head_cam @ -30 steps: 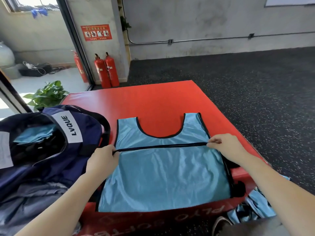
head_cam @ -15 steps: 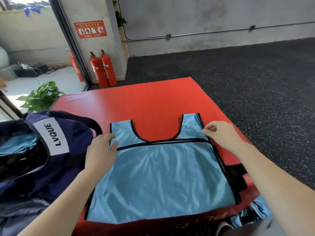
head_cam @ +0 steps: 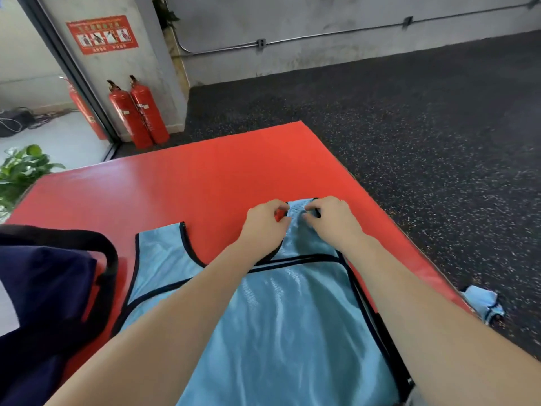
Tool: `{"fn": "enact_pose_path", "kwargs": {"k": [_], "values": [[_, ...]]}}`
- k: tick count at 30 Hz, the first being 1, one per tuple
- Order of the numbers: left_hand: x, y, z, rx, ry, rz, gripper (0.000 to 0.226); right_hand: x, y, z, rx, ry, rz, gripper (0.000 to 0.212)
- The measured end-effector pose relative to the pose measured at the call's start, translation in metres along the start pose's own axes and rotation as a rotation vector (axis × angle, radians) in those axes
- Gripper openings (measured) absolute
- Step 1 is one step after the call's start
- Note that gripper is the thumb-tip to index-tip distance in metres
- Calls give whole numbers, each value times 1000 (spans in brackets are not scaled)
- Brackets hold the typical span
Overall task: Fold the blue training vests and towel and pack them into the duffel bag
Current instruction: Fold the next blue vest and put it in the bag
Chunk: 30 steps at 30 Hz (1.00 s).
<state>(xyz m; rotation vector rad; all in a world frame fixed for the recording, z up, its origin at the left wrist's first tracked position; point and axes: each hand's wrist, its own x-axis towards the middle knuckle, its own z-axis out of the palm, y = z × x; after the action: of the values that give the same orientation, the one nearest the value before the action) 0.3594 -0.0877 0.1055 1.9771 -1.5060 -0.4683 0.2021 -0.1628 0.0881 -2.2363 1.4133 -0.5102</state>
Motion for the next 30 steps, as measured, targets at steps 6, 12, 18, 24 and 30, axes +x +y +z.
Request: {"fn": "enact_pose_path", "kwargs": {"k": [6, 12, 18, 24, 30], "values": [[26, 7, 12, -137, 72, -80, 17, 10, 5, 2, 109, 93, 68, 18], [20, 5, 15, -303, 185, -98, 22, 15, 8, -10, 579, 269, 239, 19], [17, 5, 16, -312, 249, -56, 19, 19, 8, -8, 960, 306, 319, 25], [20, -13, 26, 65, 11, 67, 31, 12, 10, -8, 556, 148, 279, 29], [9, -15, 24, 348, -40, 76, 38, -1, 21, -9, 255, 163, 173, 23]]}}
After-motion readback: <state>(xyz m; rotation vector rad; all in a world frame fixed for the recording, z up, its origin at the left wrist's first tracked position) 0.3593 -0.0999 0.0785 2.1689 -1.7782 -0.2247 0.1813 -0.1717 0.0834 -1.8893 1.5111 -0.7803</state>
